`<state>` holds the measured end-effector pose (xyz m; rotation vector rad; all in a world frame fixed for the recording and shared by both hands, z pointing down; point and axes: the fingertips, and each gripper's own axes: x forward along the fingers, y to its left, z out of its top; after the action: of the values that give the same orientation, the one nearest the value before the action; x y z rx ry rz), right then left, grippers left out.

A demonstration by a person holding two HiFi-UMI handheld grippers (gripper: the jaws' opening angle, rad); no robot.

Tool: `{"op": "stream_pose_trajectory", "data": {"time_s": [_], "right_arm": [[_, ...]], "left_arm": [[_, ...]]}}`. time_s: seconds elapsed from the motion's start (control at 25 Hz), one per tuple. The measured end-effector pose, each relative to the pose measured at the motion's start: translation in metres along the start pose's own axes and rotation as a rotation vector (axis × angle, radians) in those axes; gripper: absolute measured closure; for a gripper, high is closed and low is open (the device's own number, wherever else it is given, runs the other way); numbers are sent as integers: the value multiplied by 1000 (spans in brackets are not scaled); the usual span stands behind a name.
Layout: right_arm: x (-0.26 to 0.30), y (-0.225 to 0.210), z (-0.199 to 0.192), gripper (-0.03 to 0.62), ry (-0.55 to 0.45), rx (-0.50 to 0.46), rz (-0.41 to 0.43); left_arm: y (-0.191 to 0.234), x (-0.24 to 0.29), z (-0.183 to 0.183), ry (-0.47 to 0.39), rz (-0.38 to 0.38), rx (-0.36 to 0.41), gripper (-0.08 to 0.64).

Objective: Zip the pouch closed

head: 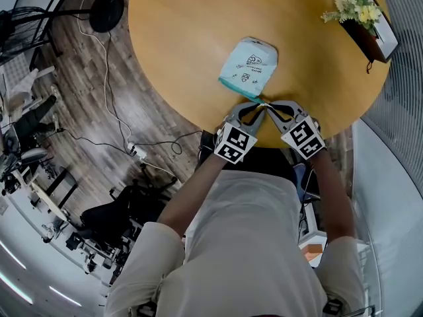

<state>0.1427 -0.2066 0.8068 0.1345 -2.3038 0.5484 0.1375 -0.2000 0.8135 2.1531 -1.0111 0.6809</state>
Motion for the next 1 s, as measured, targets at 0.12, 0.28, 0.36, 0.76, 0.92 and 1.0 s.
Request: {"op": "stream_pose_trajectory", "data": {"time_s": [0.12,0.28,0.36,0.76,0.92,1.0], "right_arm": [[-1,0,6,574,-7,7,-2],[-3,0,10,574,-15,22,-4],[-5,3,14,575,-15,25,-5],[-18,23,43,580,2,-18,3],[-25,21,52,581,-1,-27,-7],[-31,20,56,581,-2,-28,-19]], "left_arm": [[6,-4,3,2,13,6,529],[5,-10,8,8,-3,19,540],[4,-15,9,14,-12,14,540],[9,-52,23,44,-44,44,541],[16,-63,28,28,-57,22,541],[18,-68,30,31,-58,33,541]]}}
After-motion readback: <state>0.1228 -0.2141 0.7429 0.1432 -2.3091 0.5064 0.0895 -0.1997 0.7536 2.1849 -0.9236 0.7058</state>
